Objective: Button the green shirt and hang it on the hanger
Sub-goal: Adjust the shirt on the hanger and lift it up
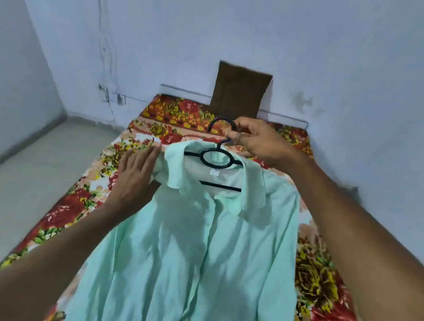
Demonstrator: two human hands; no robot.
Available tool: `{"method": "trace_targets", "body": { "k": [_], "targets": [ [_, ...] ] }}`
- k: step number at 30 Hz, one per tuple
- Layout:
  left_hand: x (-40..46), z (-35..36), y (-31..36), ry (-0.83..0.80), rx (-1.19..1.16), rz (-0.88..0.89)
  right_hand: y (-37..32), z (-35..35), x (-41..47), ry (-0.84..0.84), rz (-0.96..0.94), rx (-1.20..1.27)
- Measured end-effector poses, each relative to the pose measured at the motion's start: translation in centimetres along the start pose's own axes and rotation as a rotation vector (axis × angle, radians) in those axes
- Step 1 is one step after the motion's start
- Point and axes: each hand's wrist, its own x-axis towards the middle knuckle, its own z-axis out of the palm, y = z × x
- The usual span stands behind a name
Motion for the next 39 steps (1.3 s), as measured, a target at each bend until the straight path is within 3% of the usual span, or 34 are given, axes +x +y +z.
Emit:
{"method": "trace_targets", "body": {
  "k": [6,9,12,20,25,33,39],
  "targets": [
    [2.9,-15.8,4.2,-0.033,-0.1,0.196,-11.1,-5.3,-7.6,0.126,-0.102,0.078],
    [3.6,-22.1,6.3,0.024,-0.095,0.266,-16.1,-6.6,-11.7,0.145,-0.112,0.023],
    [4.0,-28.6,8.3,0.111,-0.176,0.205,-22.7,-7.3,-16.9,0.197,-0.161,-0.028],
    [1.9,-43.6,11.9,0.081,-0.28,0.193,-34.3,-8.1,-26.2,0.324,-0.264,-0.111],
    [0.2,-49.3,13.4,0.035,-0.254,0.173,-37.9,-9.0,-30.5,0.346,-0.319,-0.113],
    [-4.0,-55.0,18.2,0.091,-0.24,0.105,-41.8,-11.4,-37.6,0.337,-0.392,-0.121],
    [-9.7,-58.2,20.9,0.068,-0.316,0.023,-43.5,-10.2,-42.2,0.26,-0.455,-0.094]
  ]
}}
